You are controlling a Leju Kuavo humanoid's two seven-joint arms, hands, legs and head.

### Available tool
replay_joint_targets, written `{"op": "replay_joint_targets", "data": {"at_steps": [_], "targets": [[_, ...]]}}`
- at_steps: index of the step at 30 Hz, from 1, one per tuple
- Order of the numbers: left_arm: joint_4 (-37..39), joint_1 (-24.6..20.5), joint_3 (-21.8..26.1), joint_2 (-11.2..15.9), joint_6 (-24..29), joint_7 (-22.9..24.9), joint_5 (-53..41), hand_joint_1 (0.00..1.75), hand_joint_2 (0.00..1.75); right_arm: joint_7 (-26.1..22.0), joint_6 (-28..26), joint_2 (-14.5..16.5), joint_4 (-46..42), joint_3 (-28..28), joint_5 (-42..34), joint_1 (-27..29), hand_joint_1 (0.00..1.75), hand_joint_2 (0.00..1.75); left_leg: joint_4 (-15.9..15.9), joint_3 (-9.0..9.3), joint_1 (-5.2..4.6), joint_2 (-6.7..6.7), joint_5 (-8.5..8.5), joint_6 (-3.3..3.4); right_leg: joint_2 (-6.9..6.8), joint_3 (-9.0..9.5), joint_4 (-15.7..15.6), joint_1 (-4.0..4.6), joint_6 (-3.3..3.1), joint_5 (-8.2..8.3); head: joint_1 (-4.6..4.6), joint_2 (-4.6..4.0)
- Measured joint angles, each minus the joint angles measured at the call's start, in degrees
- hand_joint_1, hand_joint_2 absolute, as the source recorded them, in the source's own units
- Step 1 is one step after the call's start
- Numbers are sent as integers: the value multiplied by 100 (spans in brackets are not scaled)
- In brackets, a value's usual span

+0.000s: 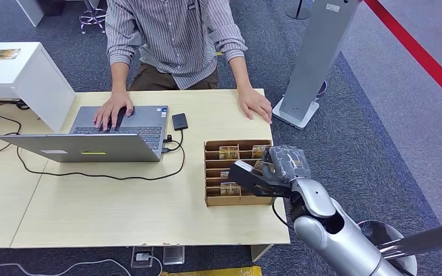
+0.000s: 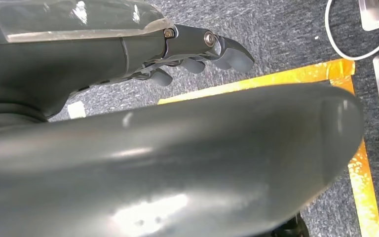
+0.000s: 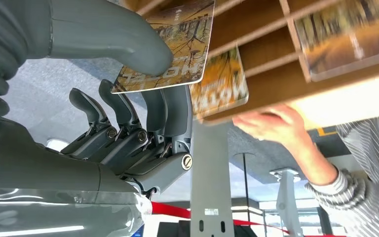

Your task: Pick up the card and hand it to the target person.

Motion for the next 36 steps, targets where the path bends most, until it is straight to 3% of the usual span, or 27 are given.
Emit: {"op": "replay_joint_targets", "data": {"at_steps": [9, 14, 22, 28, 34, 36], "targets": [[0, 11, 0, 10, 34, 5, 80, 0, 0, 16, 8, -283, -1309, -409, -289, 77, 155, 175, 0, 2, 0, 0, 0, 0, 1, 0, 0, 0, 0, 0, -3, 0], [-1, 6, 0, 9, -8, -10, 56, 0, 0, -410, -102, -267, -1536, -476, -192, 137, 155, 175, -1, 0, 0, 0, 0, 0, 1, 1, 0, 0, 0, 0, -3, -1], [-2, -4, -3, 3, -48, -117, -30, 0, 0, -1507, -1554, -28, -1018, -542, 218, 88, 155, 175, -1, -1, 0, 0, 0, 0, 0, 3, 0, 0, 0, 0, 3, 0], [-2, -9, -11, -11, -49, -124, -122, 0, 0, -1704, -2715, 51, -518, -629, 823, 96, 155, 175, 0, -1, 0, -1, 0, 0, 0, 2, 0, 0, 0, 0, 5, -1], [-2, -10, -38, -15, -51, -126, -126, 0, 0, -1832, -3135, 136, -128, -638, 1007, 105, 155, 175, -1, 0, 1, -1, 0, 0, 0, 2, 0, 0, 0, 0, -4, -1], [-2, -10, -46, -22, -36, -126, -110, 0, 0, -1863, -3202, 173, -19, -631, 1011, 104, 78, 175, -1, 0, 1, -1, 0, 0, 0, 3, 1, 1, 0, 0, -3, -1]]}}
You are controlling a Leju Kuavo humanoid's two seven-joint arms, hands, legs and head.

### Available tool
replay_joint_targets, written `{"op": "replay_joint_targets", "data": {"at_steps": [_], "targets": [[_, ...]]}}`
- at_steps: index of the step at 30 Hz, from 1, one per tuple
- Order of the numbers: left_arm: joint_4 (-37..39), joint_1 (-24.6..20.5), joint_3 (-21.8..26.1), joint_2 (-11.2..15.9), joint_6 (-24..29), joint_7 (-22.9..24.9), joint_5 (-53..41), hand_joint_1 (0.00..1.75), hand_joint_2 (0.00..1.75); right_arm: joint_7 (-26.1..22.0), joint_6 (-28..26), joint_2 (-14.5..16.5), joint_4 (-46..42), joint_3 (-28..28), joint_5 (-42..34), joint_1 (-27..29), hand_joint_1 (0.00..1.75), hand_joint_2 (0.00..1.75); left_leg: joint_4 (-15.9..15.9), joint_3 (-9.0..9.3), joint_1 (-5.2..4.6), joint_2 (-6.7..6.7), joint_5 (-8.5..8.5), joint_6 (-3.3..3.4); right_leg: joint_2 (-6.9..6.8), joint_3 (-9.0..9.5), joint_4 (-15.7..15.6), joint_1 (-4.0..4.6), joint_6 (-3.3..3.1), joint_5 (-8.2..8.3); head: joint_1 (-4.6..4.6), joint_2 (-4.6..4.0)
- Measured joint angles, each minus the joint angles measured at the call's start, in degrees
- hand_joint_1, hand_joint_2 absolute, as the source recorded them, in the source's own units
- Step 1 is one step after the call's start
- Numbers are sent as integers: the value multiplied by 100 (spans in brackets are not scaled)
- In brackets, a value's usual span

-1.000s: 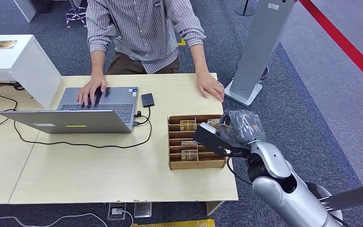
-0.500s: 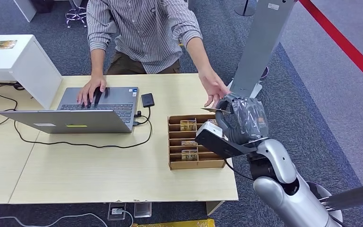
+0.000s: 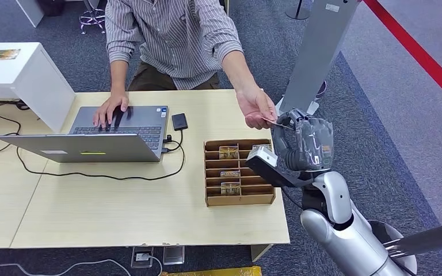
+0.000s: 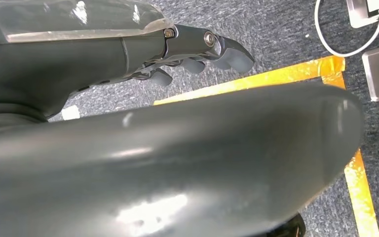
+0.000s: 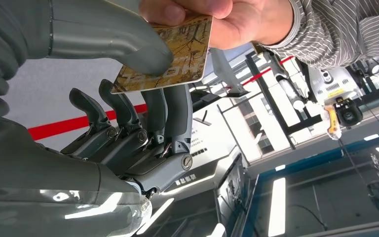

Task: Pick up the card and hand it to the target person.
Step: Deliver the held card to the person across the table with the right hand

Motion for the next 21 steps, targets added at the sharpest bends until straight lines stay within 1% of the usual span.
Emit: {"op": "replay_joint_targets", "data": {"at_steps": [2, 3, 4, 7, 9, 11, 14, 16, 17, 18, 21], "targets": [[0, 0, -4, -13, 23, 11, 24, 0, 87, -16, -58, 41, 90, 7, -13, -3, 0, 175, 0, 0, 0, 0, 0, 0, 0, 0, 0, 0, 0, 0, 0, 0], [0, 0, -5, -19, 35, 22, 32, 0, 131, -16, -84, 54, 116, 9, -32, -5, 0, 175, 0, -1, 0, 0, 0, 0, 0, 0, 0, 0, 0, 0, 1, 0], [0, 0, -5, -25, 48, 38, 39, 0, 131, -17, -114, 64, 139, 10, -60, -6, 0, 175, 0, -1, 0, 0, 0, 0, 0, 0, 0, 0, 0, 0, 2, 0], [0, 0, -6, -33, 103, 81, 85, 0, 0, -46, -257, 86, 185, 15, -354, 10, 0, 175, 0, 0, 0, 0, 0, 0, 0, -1, 0, 0, 0, 0, 8, 0], [0, 0, -6, -34, 128, 83, 137, 0, 0, -113, -351, 102, 196, 17, -707, 40, 0, 175, 0, 0, 0, 0, 0, 0, 0, -1, 0, 0, 0, 0, 8, 0], [0, 1, -6, -34, 133, 81, 182, 0, 0, -298, -444, 111, 198, 17, -1383, 92, 0, 175, 0, 0, 0, 0, 0, 0, 0, -1, 0, 0, 0, 0, 5, 0], [0, 3, -6, -34, 146, 92, 229, 0, 0, -827, -444, 115, 168, 9, -3017, 233, 0, 175, 0, 0, 0, 0, 0, 0, -1, -1, 0, 0, 0, 0, 4, 0], [1, 5, -5, -34, 168, 117, 267, 0, 0, -1240, -222, 115, 108, -1, -4245, 365, 0, 175, 0, 0, 0, 0, 0, 0, 0, -2, 0, 0, 0, 0, 4, 1], [1, 5, -5, -34, 179, 131, 282, 0, 0, -1398, -90, 114, 77, -4, -4741, 424, 0, 175, 0, 0, 0, 0, 0, 0, 0, -2, 0, 0, 0, 0, 4, 1], [2, 6, -4, -34, 189, 138, 297, 0, 0, -1519, 48, 112, 46, -8, -5126, 477, 0, 175, 0, 0, 0, 0, 0, 0, 1, -3, 0, 0, 0, 0, 3, 1], [2, 7, -2, -34, 201, 149, 320, 0, 0, -1674, 399, 88, -32, -51, -5780, 604, 0, 175, 0, 2, 0, 1, 0, 0, 0, -3, 0, 0, 0, 0, -3, 1]]}}
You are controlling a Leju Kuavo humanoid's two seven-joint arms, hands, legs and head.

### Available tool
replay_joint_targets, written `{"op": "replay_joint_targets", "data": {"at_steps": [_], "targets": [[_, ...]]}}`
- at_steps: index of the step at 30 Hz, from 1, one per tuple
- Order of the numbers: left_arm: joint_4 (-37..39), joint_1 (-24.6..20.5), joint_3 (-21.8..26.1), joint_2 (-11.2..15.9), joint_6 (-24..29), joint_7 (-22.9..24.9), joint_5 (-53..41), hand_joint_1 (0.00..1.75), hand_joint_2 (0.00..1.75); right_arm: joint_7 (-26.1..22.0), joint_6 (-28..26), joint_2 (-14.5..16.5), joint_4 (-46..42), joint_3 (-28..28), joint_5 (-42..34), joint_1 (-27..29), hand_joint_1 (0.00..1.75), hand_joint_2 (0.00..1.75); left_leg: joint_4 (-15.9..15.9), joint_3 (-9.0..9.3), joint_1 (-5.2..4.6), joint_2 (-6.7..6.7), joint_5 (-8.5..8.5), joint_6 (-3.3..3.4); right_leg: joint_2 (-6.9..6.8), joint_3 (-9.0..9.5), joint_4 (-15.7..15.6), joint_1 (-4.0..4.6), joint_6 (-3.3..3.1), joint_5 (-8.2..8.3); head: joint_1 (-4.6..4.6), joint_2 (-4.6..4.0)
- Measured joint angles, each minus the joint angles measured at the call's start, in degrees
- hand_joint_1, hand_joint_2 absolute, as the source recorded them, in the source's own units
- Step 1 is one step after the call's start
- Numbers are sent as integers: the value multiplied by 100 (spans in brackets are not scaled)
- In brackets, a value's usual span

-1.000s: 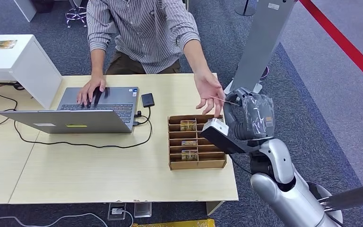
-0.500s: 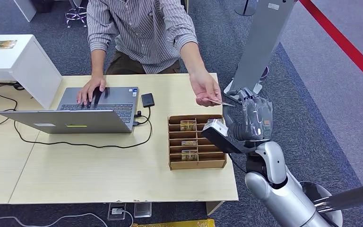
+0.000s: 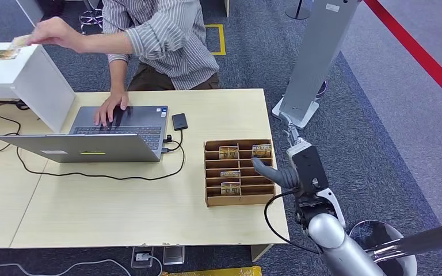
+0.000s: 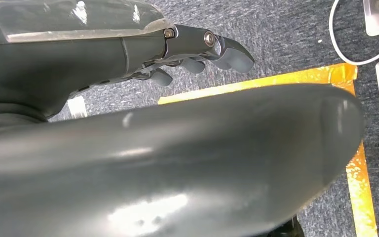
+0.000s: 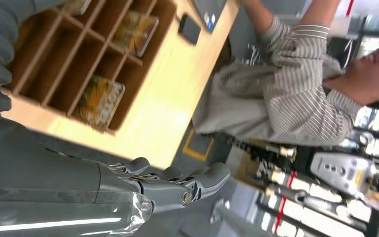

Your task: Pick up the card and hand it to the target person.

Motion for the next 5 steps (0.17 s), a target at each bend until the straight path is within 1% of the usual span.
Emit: {"op": "replay_joint_targets", "data": {"at_steps": [4, 5], "targets": [[0, 15, 4, 1, 34, 19, 55, 0, 0, -96, 497, -98, -65, -164, -882, 329, 0, 175, 0, -3, 0, 0, -1, 0, 1, -1, 0, 0, 0, 0, 12, -1], [-1, 18, 5, 1, 40, 25, 59, 0, 0, -112, 551, -112, -68, -186, -996, 372, 0, 175, 0, -4, 0, 0, -1, 0, 1, -2, 0, 0, 0, 0, 15, 0]]}}
